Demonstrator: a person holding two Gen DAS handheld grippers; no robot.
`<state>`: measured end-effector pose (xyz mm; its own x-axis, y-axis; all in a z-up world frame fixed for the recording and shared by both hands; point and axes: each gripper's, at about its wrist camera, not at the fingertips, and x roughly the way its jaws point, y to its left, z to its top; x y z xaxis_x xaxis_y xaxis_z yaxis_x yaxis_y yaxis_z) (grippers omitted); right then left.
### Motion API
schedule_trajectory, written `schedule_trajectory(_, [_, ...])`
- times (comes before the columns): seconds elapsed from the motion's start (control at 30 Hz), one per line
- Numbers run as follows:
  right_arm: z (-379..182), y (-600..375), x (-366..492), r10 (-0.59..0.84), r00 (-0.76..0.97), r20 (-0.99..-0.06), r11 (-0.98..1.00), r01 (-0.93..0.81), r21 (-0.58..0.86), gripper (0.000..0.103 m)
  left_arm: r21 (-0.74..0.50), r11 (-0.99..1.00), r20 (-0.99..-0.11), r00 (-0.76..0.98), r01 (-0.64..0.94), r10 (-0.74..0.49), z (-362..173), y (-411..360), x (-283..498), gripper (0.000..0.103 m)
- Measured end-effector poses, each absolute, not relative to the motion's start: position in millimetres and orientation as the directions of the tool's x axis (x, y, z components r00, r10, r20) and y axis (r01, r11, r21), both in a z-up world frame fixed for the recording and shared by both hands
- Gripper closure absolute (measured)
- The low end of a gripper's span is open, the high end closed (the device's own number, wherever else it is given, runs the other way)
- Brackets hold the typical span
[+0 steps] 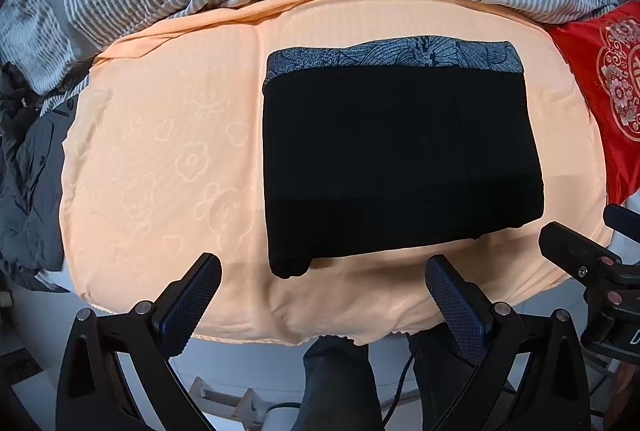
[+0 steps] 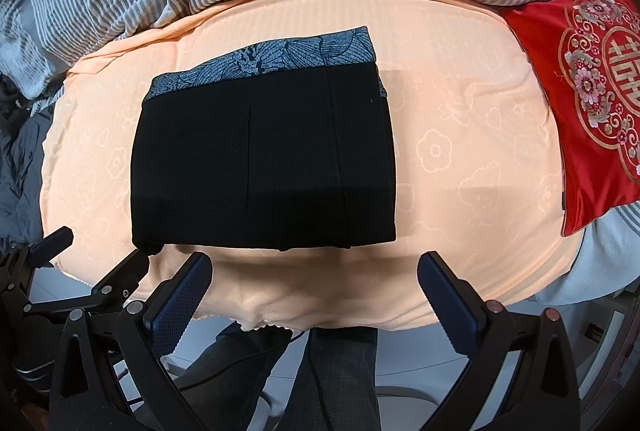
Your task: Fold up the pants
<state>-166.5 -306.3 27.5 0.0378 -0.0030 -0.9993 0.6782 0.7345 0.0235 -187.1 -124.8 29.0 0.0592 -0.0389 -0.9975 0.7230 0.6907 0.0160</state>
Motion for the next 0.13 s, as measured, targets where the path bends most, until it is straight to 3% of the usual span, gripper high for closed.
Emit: schedule_trajectory(0.13, [27.2, -306.6, -166.8, -0.002, 0.037, -0.999, 0.731, 0.681, 0.023, 0.0, 0.004, 0.692, -0.998, 0.049, 0.722, -0.045, 29.0, -125.6, -186.5, 0.001])
